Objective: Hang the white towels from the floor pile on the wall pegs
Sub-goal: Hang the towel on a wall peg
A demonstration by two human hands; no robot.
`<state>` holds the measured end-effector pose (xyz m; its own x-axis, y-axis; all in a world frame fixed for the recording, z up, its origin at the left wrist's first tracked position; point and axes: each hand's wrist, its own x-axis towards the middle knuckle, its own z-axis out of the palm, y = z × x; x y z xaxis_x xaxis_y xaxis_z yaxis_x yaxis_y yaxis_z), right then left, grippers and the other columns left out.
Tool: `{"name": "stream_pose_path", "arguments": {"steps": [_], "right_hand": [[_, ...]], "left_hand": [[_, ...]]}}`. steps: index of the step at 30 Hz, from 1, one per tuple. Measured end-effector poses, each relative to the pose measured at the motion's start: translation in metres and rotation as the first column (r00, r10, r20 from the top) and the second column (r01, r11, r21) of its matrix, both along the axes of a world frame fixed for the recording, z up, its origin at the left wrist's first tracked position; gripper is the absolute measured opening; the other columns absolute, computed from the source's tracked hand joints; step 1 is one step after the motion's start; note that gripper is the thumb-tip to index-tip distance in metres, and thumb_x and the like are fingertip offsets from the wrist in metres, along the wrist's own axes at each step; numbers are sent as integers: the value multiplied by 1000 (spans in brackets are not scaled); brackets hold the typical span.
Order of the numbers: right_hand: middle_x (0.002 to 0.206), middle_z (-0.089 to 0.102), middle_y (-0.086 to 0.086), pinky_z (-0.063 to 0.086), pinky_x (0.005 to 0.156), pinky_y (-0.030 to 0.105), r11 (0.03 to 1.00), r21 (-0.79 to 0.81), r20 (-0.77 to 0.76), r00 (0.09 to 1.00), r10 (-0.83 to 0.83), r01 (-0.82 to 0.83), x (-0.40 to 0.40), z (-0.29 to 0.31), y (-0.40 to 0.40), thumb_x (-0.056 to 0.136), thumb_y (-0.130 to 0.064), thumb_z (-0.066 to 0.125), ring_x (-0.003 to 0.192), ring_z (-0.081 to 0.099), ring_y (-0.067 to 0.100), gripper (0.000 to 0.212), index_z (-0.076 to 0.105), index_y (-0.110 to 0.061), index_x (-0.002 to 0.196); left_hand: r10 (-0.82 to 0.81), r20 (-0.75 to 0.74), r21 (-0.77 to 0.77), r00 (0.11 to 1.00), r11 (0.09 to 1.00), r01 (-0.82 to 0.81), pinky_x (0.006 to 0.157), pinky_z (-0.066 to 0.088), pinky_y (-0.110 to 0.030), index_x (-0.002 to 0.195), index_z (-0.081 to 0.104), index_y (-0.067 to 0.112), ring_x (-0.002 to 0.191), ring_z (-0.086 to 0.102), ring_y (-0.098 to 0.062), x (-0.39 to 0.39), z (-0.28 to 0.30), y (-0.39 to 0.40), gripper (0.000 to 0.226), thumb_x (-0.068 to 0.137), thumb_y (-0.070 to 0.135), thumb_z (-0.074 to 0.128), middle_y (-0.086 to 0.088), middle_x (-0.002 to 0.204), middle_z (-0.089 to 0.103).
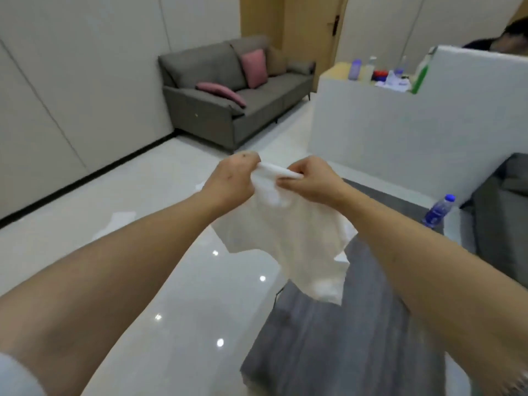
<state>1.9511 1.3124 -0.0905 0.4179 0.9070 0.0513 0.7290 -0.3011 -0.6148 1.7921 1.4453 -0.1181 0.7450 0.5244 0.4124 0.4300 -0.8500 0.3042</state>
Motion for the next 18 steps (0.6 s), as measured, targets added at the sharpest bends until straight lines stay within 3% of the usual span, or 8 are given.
{"name": "stream_pose_path", "arguments": {"steps": [3, 8, 12, 15, 18], "right_hand": [[54, 59, -10, 38, 52, 28, 988, 58, 118, 984, 135, -142, -34, 27, 70, 80, -45, 70, 55, 56, 7, 28, 63, -27, 60], [53, 57, -5, 37, 49, 27, 909, 45, 260, 883, 390, -415, -135, 60, 162, 77, -52, 74, 55, 56, 13, 38, 60, -24, 57], [52, 51, -5, 34, 49, 28, 842, 39, 310, 808, 501, -537, -246, 72, 217, 82, -45, 72, 55, 52, 17, 40, 54, -22, 55], [56, 57, -6, 33, 47, 27, 774, 30, 345, 733, 586, -632, -345, 77, 249, 86, -44, 66, 56, 55, 15, 34, 61, -21, 62], [63, 64, -5, 41, 51, 26, 694, 41, 378, 654, 655, -719, -454, 82, 273, 86, -44, 64, 61, 60, 15, 27, 69, -20, 74]], "left_hand": [[197, 70, 35, 978, 979, -199, 70, 45, -38, 96, 52, 18, 78, 51, -26, -52, 22, 34, 25, 80, 1, 43, -5, 89, 55], [448, 93, 11, 889, 892, -451, 73, 42, -35, 100, 54, 19, 85, 54, -26, -172, 39, 76, 15, 93, 11, 43, -4, 94, 59], [654, 80, -10, 753, 756, -655, 82, 45, -36, 115, 57, 16, 99, 57, -31, -299, 51, 96, 24, 96, 18, 42, -8, 108, 63], [773, 70, -37, 631, 634, -773, 93, 44, -37, 129, 53, 18, 112, 55, -30, -406, 59, 100, 33, 97, 21, 42, -8, 125, 60], [852, 75, -41, 518, 522, -852, 95, 44, -37, 131, 52, 21, 114, 54, -29, -514, 65, 98, 34, 98, 26, 45, -5, 128, 59]]}}
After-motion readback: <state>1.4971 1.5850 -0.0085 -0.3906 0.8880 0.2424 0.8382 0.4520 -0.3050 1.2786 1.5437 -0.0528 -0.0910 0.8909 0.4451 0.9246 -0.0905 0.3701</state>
